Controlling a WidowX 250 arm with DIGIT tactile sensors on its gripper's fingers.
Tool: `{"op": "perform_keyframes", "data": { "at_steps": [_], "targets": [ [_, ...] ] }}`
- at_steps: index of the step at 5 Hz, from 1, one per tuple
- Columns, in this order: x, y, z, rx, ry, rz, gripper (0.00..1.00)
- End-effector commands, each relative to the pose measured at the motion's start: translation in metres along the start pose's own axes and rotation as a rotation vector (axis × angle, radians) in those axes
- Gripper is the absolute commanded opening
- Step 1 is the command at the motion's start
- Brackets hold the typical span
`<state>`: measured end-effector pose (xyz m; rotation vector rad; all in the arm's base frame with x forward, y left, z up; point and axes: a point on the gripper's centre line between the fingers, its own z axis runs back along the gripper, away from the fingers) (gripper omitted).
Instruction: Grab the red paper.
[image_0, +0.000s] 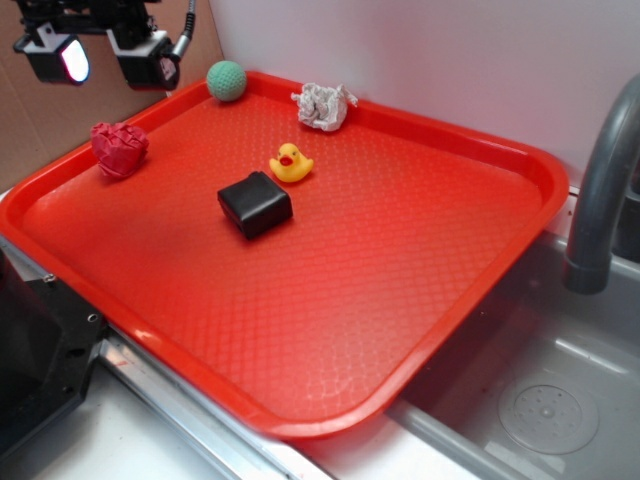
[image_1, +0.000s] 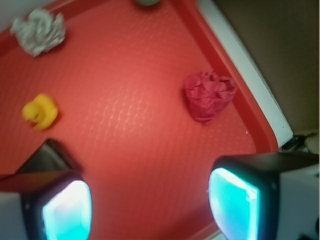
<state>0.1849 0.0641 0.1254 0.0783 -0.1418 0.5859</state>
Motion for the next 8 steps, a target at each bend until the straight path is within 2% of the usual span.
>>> {"op": "perform_keyframes", "data": {
  "at_steps": [1, 2, 3, 5, 6, 8],
  "targets": [
    [0.027, 0.019, -0.007, -0.011, -0.026, 0.14, 1.0],
    [0.041, 0.024, -0.022, -0.019, -0.014, 0.141, 1.0],
    [0.049, 0.026, -0.044, 0.005, -0.023, 0.065, 1.0],
    [0.048, 0.047, -0.073, 0.088, 0.019, 0.062, 1.0],
    [0.055, 0.038, -0.085, 0.103, 0.041, 0.054, 1.0],
    [0.061, 0.038, -0.107, 0.182, 0.072, 0.006, 1.0]
  ]
}}
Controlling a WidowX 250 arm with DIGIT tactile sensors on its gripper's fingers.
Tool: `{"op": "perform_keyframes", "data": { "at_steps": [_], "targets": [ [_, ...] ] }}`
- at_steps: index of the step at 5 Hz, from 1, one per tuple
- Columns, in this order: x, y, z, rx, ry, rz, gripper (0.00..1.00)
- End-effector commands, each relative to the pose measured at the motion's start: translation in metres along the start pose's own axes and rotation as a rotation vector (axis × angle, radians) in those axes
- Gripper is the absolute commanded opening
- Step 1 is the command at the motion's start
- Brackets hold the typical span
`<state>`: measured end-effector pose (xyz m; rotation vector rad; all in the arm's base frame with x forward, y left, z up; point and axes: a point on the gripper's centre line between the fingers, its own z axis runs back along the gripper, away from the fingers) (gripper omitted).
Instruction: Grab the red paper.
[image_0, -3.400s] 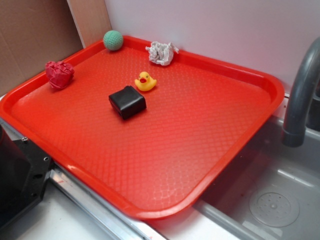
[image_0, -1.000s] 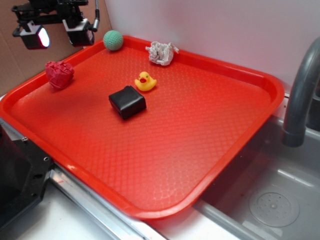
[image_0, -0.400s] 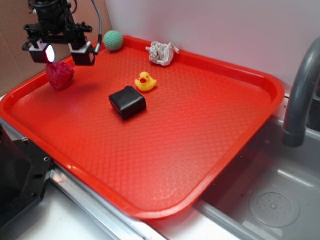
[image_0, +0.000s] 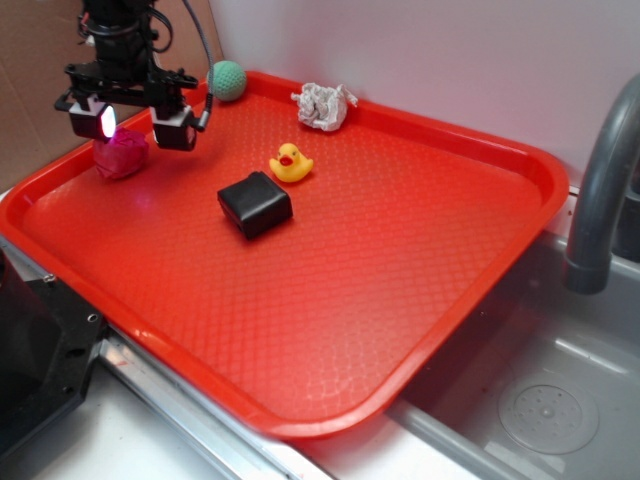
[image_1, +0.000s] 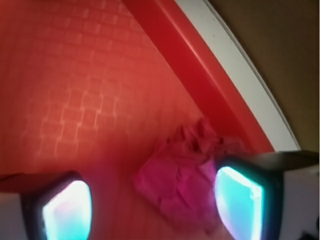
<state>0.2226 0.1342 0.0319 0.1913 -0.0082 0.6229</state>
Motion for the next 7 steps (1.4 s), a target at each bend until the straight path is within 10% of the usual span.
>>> {"op": "perform_keyframes", "data": {
  "at_steps": [1, 3, 4, 7],
  "targets": [
    [0.006, 0.007, -0.01, 0.068, -0.009, -0.03, 1.0],
    [0.012, -0.006, -0.015, 0.071, 0.018, -0.016, 0.98],
    [0.016, -0.018, -0.015, 0.077, 0.017, -0.02, 0.0],
    [-0.033, 0.018, 0.019, -0.048, -0.003, -0.115, 0.0]
  ]
}}
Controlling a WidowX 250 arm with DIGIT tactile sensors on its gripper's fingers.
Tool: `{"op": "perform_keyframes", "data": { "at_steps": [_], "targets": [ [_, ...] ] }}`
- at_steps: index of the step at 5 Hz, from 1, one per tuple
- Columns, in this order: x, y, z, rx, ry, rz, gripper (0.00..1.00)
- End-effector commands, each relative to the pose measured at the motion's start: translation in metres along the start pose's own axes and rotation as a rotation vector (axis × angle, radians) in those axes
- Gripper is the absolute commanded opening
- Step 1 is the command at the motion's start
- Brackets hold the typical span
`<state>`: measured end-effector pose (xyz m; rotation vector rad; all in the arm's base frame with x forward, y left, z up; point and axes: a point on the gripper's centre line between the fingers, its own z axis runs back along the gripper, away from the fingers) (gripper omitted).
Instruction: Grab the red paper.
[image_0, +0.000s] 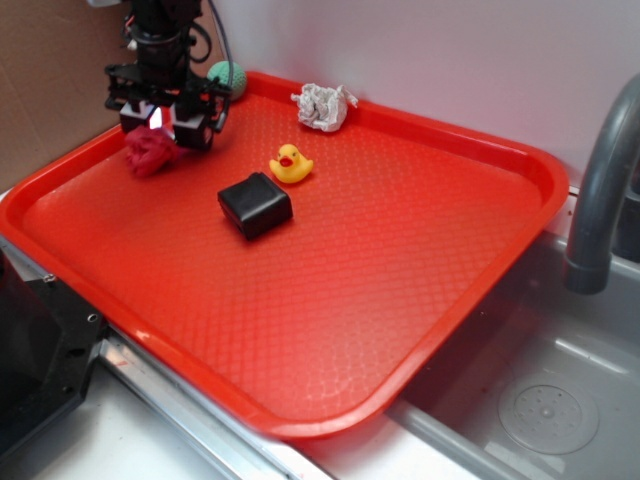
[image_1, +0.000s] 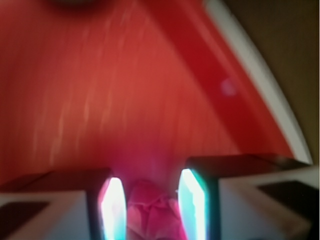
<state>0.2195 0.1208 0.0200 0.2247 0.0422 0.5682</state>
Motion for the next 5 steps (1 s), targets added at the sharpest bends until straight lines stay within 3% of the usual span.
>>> {"op": "perform_keyframes", "data": {
  "at_steps": [1, 3, 5],
  "targets": [
    [-0.036, 0.038, 0.043, -0.11, -0.063, -0.074, 0.0],
    [-0.036, 0.043, 0.037, -0.089, -0.049, -0.068, 0.0],
    [-0.044, 0.046, 0.058, -0.135, -0.076, -0.099, 0.0]
  ]
}}
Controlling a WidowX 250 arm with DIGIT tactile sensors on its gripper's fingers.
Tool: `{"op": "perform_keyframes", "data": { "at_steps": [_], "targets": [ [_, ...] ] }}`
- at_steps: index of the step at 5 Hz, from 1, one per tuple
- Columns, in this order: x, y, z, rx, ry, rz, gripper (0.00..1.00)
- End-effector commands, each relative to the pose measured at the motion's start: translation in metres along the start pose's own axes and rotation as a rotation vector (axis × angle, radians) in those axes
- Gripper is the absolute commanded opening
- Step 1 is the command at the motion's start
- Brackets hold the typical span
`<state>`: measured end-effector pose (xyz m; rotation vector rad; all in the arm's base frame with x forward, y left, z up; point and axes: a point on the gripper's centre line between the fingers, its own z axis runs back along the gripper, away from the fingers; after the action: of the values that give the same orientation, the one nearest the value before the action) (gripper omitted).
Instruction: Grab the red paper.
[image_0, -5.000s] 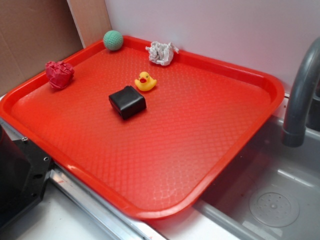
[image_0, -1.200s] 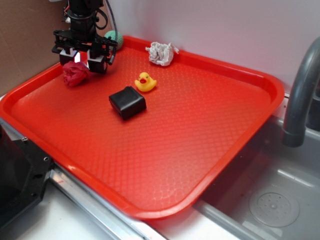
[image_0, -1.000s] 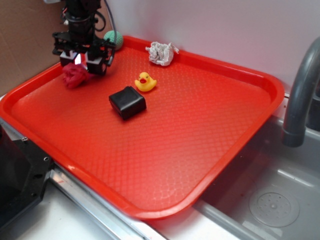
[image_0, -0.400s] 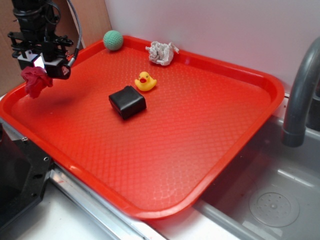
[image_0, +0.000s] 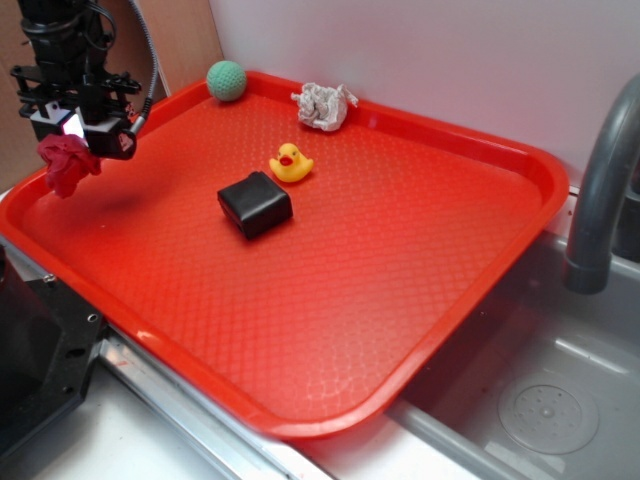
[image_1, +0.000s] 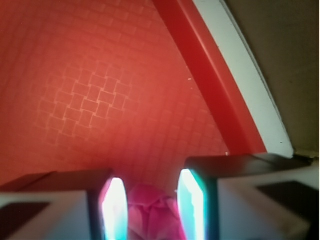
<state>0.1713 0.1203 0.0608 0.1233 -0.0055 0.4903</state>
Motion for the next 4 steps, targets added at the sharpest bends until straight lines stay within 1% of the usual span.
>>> {"op": "perform_keyframes", "data": {
  "at_steps": [1, 2, 3, 4],
  "targets": [
    [-0.009, -0.003, 0.06, -0.086, -0.045, -0.062, 0.0],
    [-0.002, -0.033, 0.111, -0.161, -0.048, -0.095, 0.0],
    [0.0, -0.067, 0.147, -0.158, -0.059, -0.17, 0.0],
    [-0.003, -0.089, 0.165, -0.16, -0.088, -0.254, 0.0]
  ]
}}
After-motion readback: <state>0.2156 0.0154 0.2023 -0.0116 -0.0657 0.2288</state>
